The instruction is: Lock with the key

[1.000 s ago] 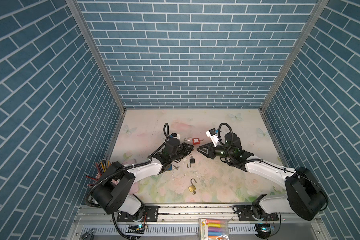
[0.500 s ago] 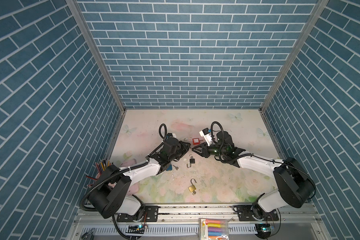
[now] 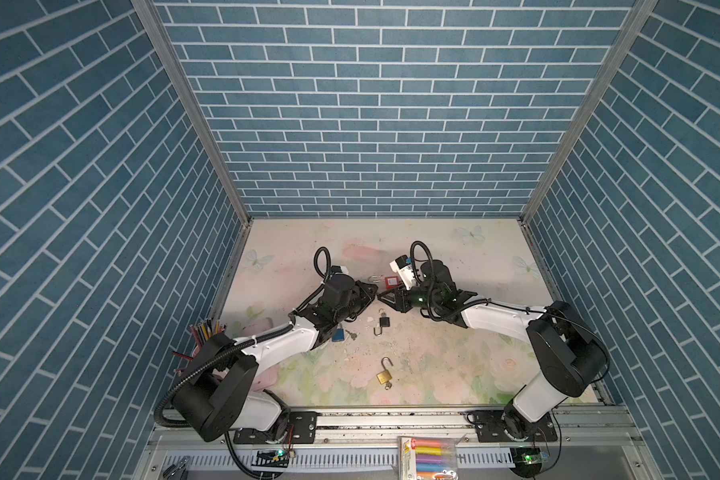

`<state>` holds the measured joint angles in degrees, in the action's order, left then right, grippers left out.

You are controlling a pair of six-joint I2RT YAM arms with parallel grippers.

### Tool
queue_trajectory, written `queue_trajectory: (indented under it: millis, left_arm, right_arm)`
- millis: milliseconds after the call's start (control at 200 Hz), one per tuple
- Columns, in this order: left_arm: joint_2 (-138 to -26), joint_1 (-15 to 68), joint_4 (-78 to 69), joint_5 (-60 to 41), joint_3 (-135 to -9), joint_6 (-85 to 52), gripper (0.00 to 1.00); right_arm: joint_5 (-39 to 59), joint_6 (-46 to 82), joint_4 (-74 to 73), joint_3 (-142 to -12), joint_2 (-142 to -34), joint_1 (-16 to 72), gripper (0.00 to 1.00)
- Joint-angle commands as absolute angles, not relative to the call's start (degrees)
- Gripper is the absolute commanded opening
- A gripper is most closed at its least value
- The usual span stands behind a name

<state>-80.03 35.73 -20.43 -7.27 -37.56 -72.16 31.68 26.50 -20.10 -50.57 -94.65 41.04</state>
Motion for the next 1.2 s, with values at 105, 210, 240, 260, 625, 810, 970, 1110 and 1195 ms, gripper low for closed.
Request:
queue_trajectory:
  millis: [105,210,240,260,625,810,970,1110,1195]
  left_arm:
    - [-80.0,34.9,-21.8,-6.9,-36.7,-72.3,0.00]
    - [-80.3,34.8,-22.0,-7.2,-36.8,-72.3,0.00]
    - [-80.5,34.8,-22.1,-7.3,-36.8,-72.3,0.00]
    - [-80.6,34.7,-22.2,-7.4,-36.8,-72.3,0.00]
    - [-81.3,34.3,-22.7,-8.0,-36.3,-72.3,0.00]
    - [-81.4,34.1,-22.7,-8.2,-36.2,-72.2,0.00]
    - [-81.7,33.4,-23.0,-8.1,-36.3,-72.0,0.00]
    - [-81.9,32.5,-23.3,-7.4,-36.7,-71.7,0.00]
    - [-81.7,31.0,-23.1,-6.1,-37.2,-71.2,0.00]
  right_arm:
    - [32.3,24.8,-19.4,-52.9,-96.9,41.6,0.25]
    - [32.8,24.8,-19.3,-53.5,-97.6,41.7,0.23]
    - [32.8,24.8,-19.3,-53.7,-97.7,41.7,0.23]
    - [32.8,24.8,-19.3,-53.7,-97.8,41.8,0.23]
    - [33.3,24.6,-18.7,-55.4,-99.0,42.0,0.18]
    - [33.6,24.6,-18.1,-55.9,-99.7,42.1,0.05]
    - [33.7,24.4,-17.9,-55.9,-99.7,42.2,0.00]
    - [34.0,24.4,-17.8,-55.7,-99.8,42.3,0.00]
    - [34.2,24.2,-17.7,-55.3,-99.6,42.4,0.00]
